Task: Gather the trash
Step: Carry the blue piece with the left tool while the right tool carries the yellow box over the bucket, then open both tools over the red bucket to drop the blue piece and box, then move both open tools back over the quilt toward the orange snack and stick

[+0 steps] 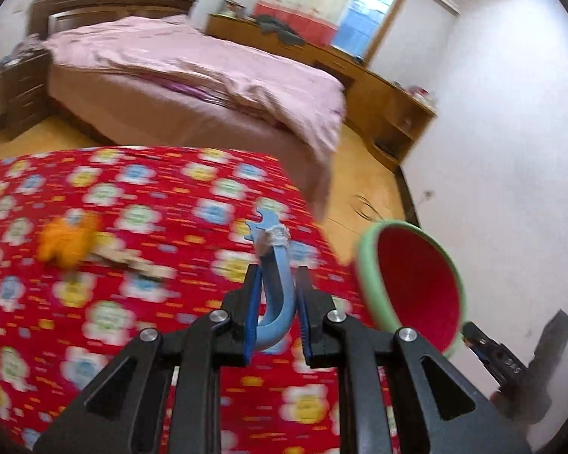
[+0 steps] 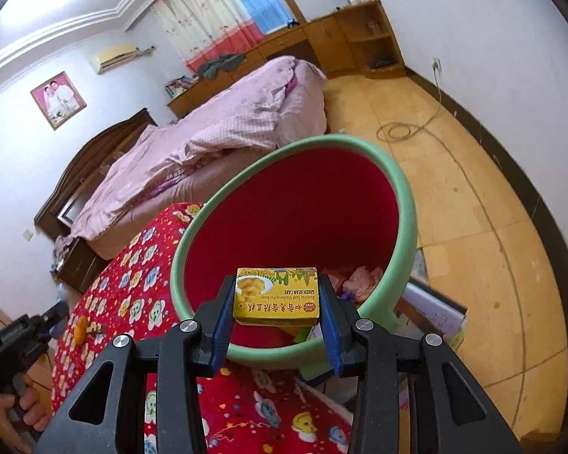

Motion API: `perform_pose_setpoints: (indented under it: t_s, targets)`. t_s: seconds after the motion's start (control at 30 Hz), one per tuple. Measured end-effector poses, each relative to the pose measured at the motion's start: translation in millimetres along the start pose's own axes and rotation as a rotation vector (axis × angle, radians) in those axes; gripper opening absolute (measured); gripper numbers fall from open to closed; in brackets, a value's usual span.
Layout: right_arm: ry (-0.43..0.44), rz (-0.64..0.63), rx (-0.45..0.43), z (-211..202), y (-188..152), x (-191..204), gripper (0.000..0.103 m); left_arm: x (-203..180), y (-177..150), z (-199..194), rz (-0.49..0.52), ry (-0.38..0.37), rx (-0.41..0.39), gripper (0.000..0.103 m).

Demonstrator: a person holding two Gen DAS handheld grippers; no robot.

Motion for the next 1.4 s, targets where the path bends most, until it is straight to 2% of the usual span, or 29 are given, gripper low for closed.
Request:
perform_pose_setpoints:
  t_s: [0.1, 0.27, 0.43, 0.53, 0.67, 0.73, 0.8, 1.03, 1.23, 1.4]
  targets:
    - [-0.027, -0.067, -0.044, -5, 1, 6, 0.041, -38, -5, 16, 0.058, -0.044, 0.036, 0.017]
    - [-0.018, -0.142, -0.078, -6, 5, 13, 0.041, -90, -14, 42, 0.14, -0.099, 0.076, 0.017]
    - [0.027, -0.112, -0.059, 1, 11, 4, 0.041, -121, -18, 76, 0.218, -0.077, 0.108, 0.017]
    - [0.019, -0.099, -0.058, 4, 13, -4, 0.041, -132, -21, 92, 0.238, -0.078, 0.125, 0.017]
    - [0.016, -0.06, -0.05, 7, 19, -15, 0.041, -145, -27, 106, 0.269, -0.041, 0.135, 0.017]
    - [0.015, -0.054, -0.053, 7, 20, -19, 0.041, -148, -30, 108, 0.288, -0.022, 0.13, 0.021]
    - [0.009, -0.048, -0.055, 8, 21, -22, 0.041, -152, -34, 109, 0.292, -0.011, 0.131, 0.035]
    - [0.047, -0.032, -0.035, 15, 21, -22, 0.043, -148, -32, 106, 0.273, -0.037, 0.134, 0.036]
    - [0.048, -0.074, -0.003, 23, 19, -10, 0.044, -128, -26, 85, 0.233, -0.006, 0.104, 0.036]
    - [0.037, -0.075, 0.004, 26, 20, -4, 0.056, -103, -16, 68, 0.191, 0.038, 0.094, 0.036]
Point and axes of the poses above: each gripper's, at about its wrist camera, not at the fingertips, and z roughly the way its jaws point, x to its left, y to its top, the point moved 1 cm from there along z, roughly the way its jaws point, and after that the axes turned 2 degrees about -y, right-handed, at the moved point
